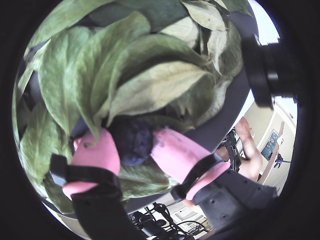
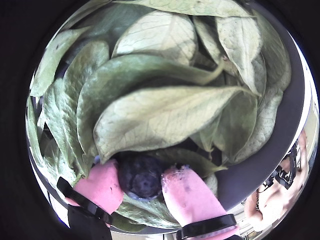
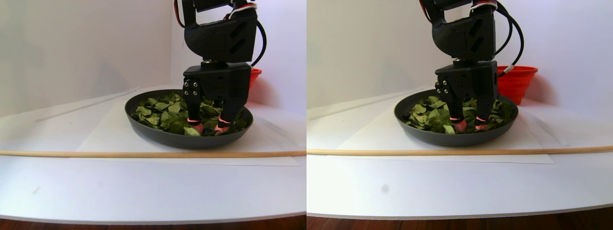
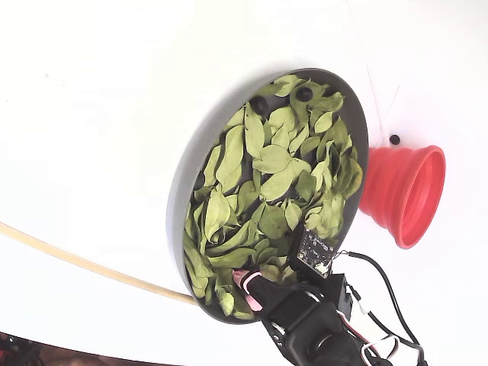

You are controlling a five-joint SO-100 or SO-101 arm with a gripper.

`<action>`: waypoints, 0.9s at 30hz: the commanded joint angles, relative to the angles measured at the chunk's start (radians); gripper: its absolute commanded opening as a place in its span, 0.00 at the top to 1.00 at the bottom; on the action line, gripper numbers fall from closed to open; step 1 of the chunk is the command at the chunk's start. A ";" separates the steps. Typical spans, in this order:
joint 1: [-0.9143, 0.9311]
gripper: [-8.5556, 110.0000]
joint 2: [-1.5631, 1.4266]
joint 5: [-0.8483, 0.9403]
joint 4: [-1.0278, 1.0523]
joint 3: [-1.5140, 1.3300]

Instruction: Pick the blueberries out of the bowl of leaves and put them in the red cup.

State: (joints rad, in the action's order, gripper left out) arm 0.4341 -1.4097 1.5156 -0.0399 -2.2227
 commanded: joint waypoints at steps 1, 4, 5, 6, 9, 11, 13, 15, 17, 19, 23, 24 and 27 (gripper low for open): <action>0.008 0.82 -0.106 0.009 0.003 -0.002; 0.009 0.82 -0.124 0.009 0.012 -0.002; 0.009 0.82 -0.133 0.011 0.015 -0.002; 0.011 0.82 -0.141 0.011 0.021 0.000; 0.011 0.82 -0.160 0.015 0.035 -0.002; 0.012 0.82 -0.170 0.017 0.044 -0.002; 0.014 0.82 -0.184 0.017 0.052 -0.005; 0.014 0.82 -0.198 0.020 0.066 -0.006; 0.015 0.82 -0.213 0.021 0.072 -0.011; 0.018 0.82 -0.229 0.025 0.080 -0.012; 0.023 0.82 -0.253 0.031 0.098 -0.012; 0.025 0.82 -0.261 0.032 0.103 -0.012; 0.029 0.82 -0.285 0.035 0.117 -0.014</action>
State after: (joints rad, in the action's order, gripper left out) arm 0.4341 -1.5831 1.5432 0.0706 -2.2365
